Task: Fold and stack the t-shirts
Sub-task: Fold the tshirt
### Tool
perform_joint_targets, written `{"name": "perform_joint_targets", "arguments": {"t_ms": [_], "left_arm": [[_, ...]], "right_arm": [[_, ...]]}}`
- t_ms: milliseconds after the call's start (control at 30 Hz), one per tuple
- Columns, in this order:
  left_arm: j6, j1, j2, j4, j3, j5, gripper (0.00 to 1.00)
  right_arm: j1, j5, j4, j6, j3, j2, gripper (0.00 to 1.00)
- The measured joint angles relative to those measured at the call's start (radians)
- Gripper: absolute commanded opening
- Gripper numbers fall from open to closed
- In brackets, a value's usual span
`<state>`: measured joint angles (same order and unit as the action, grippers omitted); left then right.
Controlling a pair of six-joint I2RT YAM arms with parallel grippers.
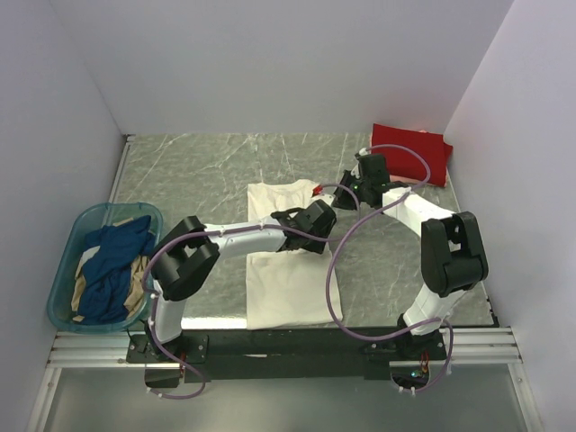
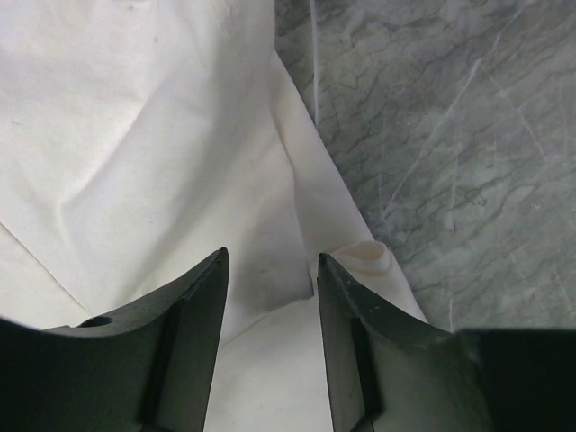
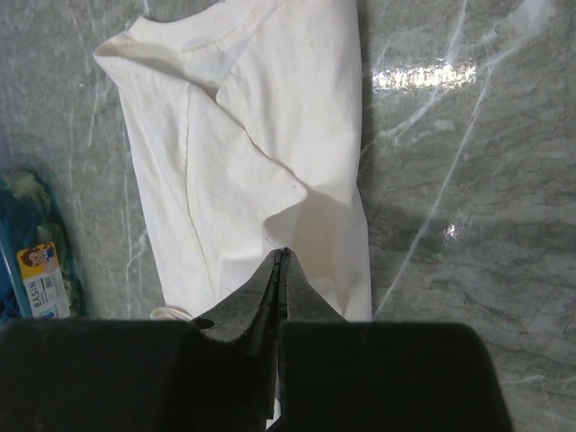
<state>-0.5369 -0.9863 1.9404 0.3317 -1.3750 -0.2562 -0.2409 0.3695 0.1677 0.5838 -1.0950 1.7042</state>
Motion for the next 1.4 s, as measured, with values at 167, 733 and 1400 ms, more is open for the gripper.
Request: {"name": "perform_joint_targets", "arguments": {"t_ms": [167, 733, 1400], "left_arm": [[0.002, -0.013, 0.02, 0.015, -0.016, -0.02, 0.4], [-0.051, -0.026, -0.153, -0.09, 0.226, -0.14, 0.01], [-0.217, 0.063, -0.346, -0.213, 0.476, -0.237, 0.02]], "right_arm": [[0.006, 0.008, -0.004, 0.003, 0.001, 0.0, 0.0], [0.013, -0.074, -0.011, 0.003, 0.002, 0.047, 0.0], [-0.025, -0.208, 0.119, -0.016, -0.197, 0.058, 0.1]]}}
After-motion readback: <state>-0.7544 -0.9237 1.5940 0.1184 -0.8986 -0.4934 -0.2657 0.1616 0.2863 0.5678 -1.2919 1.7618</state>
